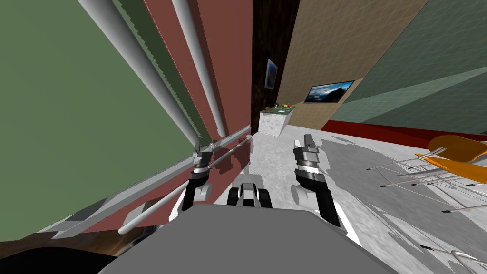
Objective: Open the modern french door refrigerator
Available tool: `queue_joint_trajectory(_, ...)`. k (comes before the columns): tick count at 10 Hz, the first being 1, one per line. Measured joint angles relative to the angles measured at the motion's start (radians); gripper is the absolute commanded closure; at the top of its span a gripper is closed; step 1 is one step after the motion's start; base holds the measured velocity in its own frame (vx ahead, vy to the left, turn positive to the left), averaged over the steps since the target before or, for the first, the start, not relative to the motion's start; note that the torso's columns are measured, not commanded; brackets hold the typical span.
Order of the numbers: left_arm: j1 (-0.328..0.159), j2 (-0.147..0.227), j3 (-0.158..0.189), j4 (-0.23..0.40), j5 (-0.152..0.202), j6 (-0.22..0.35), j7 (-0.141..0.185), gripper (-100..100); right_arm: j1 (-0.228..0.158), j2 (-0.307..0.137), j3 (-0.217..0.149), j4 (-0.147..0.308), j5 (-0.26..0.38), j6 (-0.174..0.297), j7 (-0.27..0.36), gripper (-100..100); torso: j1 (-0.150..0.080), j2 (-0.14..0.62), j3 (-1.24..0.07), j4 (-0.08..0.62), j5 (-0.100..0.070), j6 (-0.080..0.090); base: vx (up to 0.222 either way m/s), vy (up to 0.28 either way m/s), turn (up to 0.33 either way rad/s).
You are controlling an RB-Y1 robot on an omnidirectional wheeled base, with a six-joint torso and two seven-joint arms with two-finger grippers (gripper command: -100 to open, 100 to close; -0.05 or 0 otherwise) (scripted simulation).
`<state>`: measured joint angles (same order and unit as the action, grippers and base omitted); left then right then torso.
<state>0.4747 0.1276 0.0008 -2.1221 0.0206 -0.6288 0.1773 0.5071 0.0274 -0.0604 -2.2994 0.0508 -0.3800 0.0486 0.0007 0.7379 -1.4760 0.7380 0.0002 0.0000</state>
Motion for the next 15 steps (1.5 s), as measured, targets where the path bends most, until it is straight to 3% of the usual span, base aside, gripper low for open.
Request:
queue_joint_trajectory(3,-0.027,0.009,-0.023,0.048,0.044,-0.044,0.031,-100,0.0,0.0,0.0,0.0,0.0,0.0,0.0,0,-0.001,0.0,0.0,0.0,0.0,0.0,0.165,-0.101,-0.037)
queue_joint_trajectory(8,-0.053,-0.09,-0.044,0.094,0.083,-0.084,0.06,-100,0.0,0.0,0.0,0.0,0.0,0.0,0.0,0,0.001,0.004,0.002,0.001,0.0,0.0,0.061,-0.029,-0.008)
queue_joint_trajectory(9,-0.053,-0.092,-0.045,0.094,0.084,-0.084,0.06,-100,0.0,0.0,0.0,0.0,0.0,0.0,0.0,0,0.0,0.002,0.001,0.001,0.0,0.0,-0.031,-0.025,0.091)
queue_joint_trajectory(15,-0.223,-0.053,-0.016,0.24,0.1,-0.059,0.087,-100,0.0,0.0,0.0,0.0,0.0,0.0,0.0,0,0.0,-0.001,0.0,0.0,0.0,0.0,-0.052,-0.033,0.078)
